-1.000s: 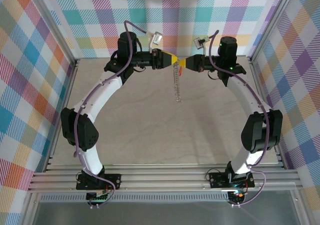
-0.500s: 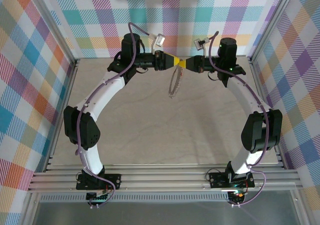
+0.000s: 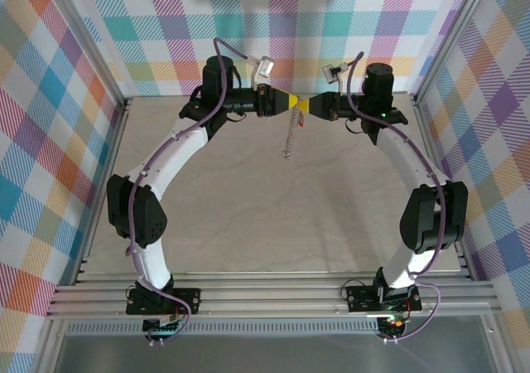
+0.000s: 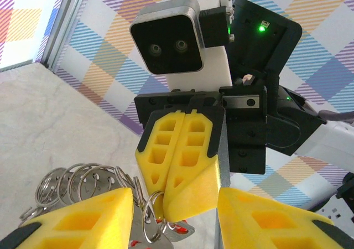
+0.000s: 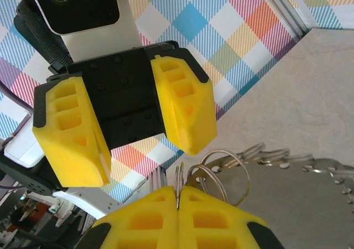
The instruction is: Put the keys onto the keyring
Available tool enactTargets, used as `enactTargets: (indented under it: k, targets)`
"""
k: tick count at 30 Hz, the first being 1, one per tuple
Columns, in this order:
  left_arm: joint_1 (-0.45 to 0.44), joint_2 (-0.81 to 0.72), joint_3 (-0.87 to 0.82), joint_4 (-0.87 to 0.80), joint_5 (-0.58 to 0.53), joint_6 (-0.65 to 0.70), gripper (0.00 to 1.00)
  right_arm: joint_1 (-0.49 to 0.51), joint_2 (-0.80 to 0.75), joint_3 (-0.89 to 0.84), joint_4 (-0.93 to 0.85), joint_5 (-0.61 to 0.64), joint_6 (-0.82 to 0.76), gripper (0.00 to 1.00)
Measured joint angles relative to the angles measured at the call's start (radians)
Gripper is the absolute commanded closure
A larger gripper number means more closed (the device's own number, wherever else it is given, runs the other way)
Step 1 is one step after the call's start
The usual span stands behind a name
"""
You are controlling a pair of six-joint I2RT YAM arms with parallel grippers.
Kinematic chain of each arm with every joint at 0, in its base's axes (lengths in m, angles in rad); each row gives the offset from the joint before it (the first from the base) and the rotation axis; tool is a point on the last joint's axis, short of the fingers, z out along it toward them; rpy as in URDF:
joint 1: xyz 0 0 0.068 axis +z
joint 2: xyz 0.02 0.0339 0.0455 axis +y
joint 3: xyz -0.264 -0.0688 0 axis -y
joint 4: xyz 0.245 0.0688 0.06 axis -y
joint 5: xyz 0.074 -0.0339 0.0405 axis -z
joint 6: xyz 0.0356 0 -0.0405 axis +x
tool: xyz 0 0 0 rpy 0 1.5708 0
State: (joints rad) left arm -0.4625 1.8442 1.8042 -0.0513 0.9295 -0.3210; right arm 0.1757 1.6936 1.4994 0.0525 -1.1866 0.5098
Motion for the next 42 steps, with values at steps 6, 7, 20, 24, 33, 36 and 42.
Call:
enactTargets:
  k: [6, 7, 20, 24, 33, 36, 42]
  targets:
    - [0.000, 0.001, 0.000, 0.002, 0.000, 0.000, 0.56, 0.000, 0.000, -0.001, 0.012, 0.000, 0.006, 1.00]
    - [0.000, 0.001, 0.000, 0.002, 0.000, -0.001, 0.56, 0.000, 0.000, -0.001, 0.013, 0.000, 0.006, 1.00]
    - [-0.013, 0.018, 0.000, 0.002, 0.009, -0.003, 0.75, -0.001, 0.000, -0.002, 0.015, -0.003, 0.006, 1.00]
    - [-0.013, 0.022, 0.000, 0.002, 0.008, -0.004, 0.83, -0.003, 0.000, -0.002, 0.015, -0.008, 0.006, 1.00]
    - [-0.013, 0.025, -0.002, 0.013, 0.008, -0.028, 1.00, -0.006, -0.002, -0.014, 0.036, -0.013, 0.014, 0.97]
    - [-0.014, 0.025, -0.022, 0.052, 0.011, -0.053, 1.00, -0.006, -0.016, -0.038, 0.061, 0.001, 0.031, 0.81]
    - [-0.024, 0.024, -0.103, 0.176, 0.000, -0.132, 1.00, -0.006, -0.096, -0.156, 0.125, 0.064, 0.083, 0.62]
